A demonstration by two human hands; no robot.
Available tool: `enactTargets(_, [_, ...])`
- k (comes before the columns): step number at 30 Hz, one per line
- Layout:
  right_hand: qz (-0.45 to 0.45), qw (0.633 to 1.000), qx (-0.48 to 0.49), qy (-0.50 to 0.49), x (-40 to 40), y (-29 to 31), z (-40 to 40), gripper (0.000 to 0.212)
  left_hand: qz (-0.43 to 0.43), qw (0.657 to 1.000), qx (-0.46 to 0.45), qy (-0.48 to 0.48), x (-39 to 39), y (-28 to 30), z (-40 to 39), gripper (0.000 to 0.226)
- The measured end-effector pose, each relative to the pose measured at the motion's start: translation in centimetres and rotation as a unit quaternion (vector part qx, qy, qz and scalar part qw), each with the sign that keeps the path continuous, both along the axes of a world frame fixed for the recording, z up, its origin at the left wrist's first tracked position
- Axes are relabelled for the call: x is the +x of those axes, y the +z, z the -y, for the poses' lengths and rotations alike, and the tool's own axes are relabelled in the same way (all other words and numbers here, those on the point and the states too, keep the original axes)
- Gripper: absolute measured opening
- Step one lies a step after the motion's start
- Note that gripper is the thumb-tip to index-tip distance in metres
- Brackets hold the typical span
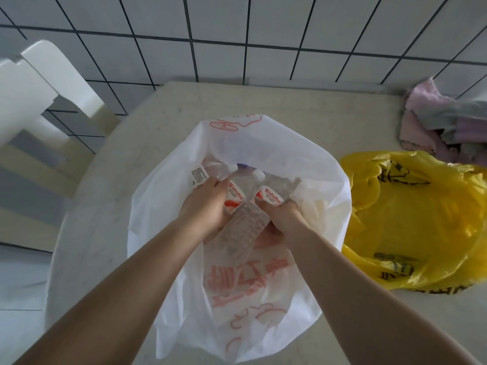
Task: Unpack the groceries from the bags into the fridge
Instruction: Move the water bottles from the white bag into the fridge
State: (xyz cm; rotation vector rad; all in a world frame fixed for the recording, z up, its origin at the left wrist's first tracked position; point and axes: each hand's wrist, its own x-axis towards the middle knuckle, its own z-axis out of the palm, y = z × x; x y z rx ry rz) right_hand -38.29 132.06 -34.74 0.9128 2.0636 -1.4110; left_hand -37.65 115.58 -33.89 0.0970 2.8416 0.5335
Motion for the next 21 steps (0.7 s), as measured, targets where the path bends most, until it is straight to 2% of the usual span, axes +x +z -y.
enactTargets(5, [-0.016, 0.999, -0.041, 0.016, 0.9, 0.4, 0.4, 0.061, 0.065, 0.995, 0.050, 0.058, 0.9, 0.6, 0.8, 0.055])
enactTargets(9, [0.006, 0.991, -0.130, 0.011, 1.7, 0.8, 1.2, 0.068, 0.112, 0.979, 0.133, 0.110, 1.6, 1.8, 1.8, 0.064])
enactTargets(14, [0.014, 0.992, -0.105, 0.070, 3.6, 2.2, 1.2, 0.061, 0.121, 0.973, 0.174, 0.096, 2.8, 3.0, 3.3, 0.068])
enactTargets(18, [-0.048, 0.988, -0.136, 0.059, 5.7, 2.7, 0.9, 0.073, 0.101, 0.971, 0.201, 0.085, 4.4, 4.6, 3.4, 0.063])
enactTargets(21, [-0.117, 0.979, -0.150, 0.076, 6.9, 3.7, 0.3, 0.054, 0.077, 0.964, 0.240, 0.085, 6.0, 5.4, 3.2, 0.074])
